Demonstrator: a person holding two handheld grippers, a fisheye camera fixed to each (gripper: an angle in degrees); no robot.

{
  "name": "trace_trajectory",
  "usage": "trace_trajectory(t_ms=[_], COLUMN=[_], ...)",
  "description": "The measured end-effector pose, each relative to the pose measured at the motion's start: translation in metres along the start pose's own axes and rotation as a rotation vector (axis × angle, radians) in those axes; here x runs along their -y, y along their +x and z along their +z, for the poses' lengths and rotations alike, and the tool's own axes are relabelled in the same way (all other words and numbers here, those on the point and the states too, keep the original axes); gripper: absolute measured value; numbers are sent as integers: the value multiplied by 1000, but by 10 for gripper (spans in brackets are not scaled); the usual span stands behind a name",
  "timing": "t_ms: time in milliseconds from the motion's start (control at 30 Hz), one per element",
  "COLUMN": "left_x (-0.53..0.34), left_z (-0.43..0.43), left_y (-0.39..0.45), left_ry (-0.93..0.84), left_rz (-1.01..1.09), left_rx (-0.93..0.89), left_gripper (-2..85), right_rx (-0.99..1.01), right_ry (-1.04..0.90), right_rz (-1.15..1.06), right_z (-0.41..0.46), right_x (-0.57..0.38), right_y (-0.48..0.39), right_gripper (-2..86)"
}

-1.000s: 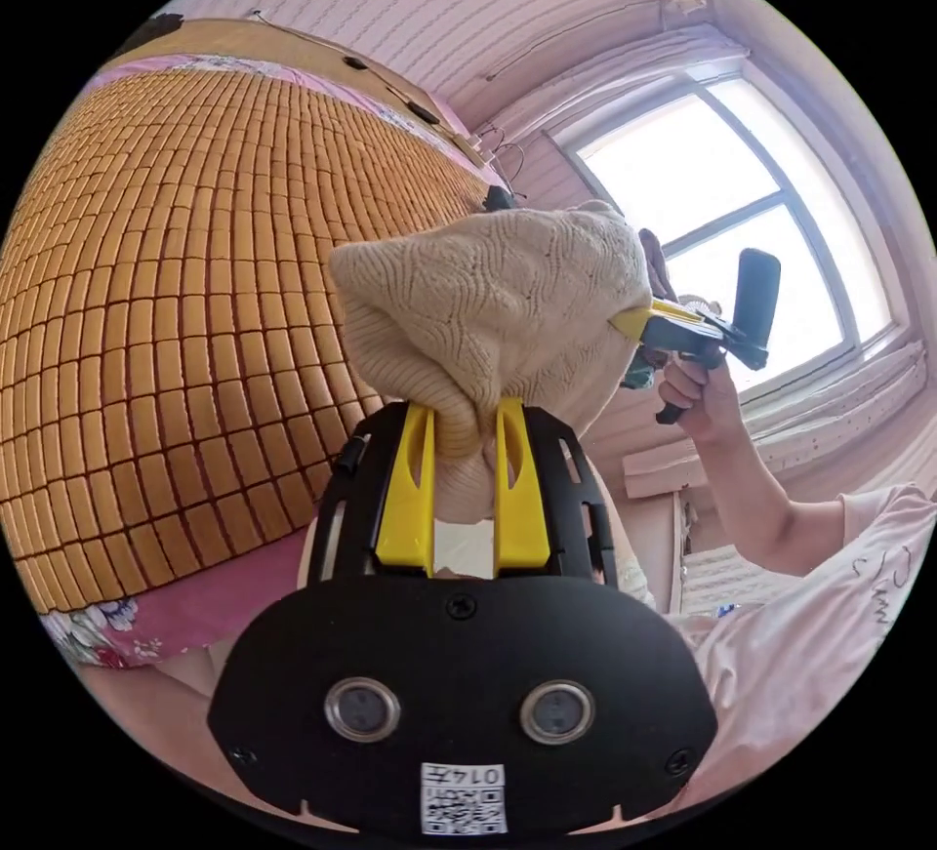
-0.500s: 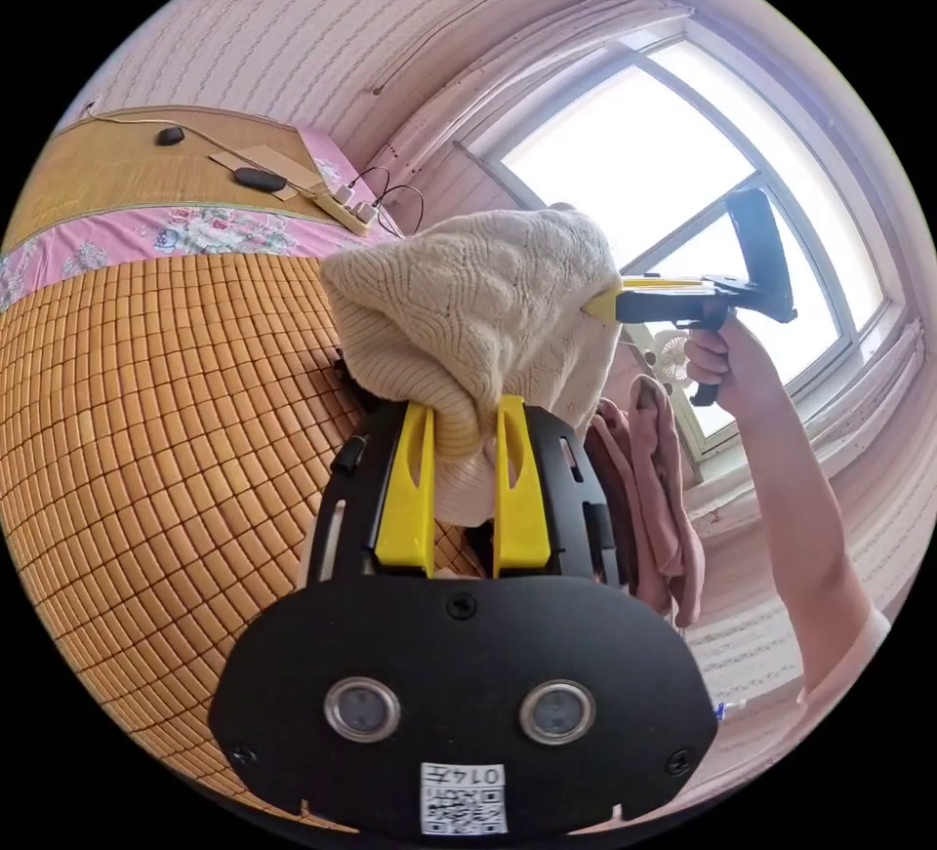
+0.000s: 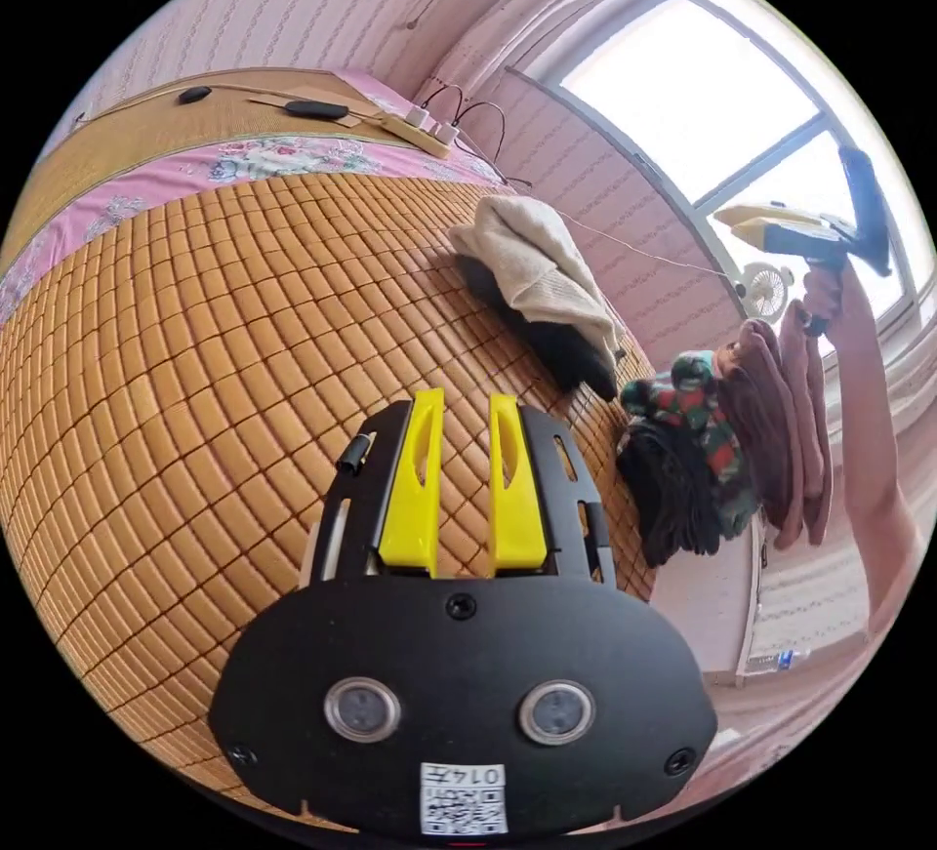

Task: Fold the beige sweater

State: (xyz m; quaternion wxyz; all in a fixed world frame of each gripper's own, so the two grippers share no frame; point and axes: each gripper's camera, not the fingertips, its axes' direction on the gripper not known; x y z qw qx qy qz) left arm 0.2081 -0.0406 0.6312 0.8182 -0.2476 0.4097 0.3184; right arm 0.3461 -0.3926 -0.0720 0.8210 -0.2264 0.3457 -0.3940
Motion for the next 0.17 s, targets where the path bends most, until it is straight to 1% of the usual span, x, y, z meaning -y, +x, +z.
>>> trace_trajectory(t_ms=[33, 67, 100, 133, 167], left_x=[-24, -75, -129, -157, -210], left_z=[-19, -58, -98, -118, -158], left_y=[-3, -8, -13, -15, -19], left_ry=[-1, 1, -1, 0, 9], left_rz=[7, 12, -7, -28, -82], left_rx=[16, 58, 119, 155, 222], left_gripper=[77, 76, 73, 71, 71], right_rx=[32, 57, 69, 79, 62], right_ry=[19, 36, 39, 23, 10], right_rz=[-29, -69, -98, -172, -230], right_z=[-12, -22, -25, -29, -28], right_x=[-3, -7, -8, -9, -8], right_y=[-19, -43, -58, -89, -123], right_gripper=[105, 104, 103, 103, 104])
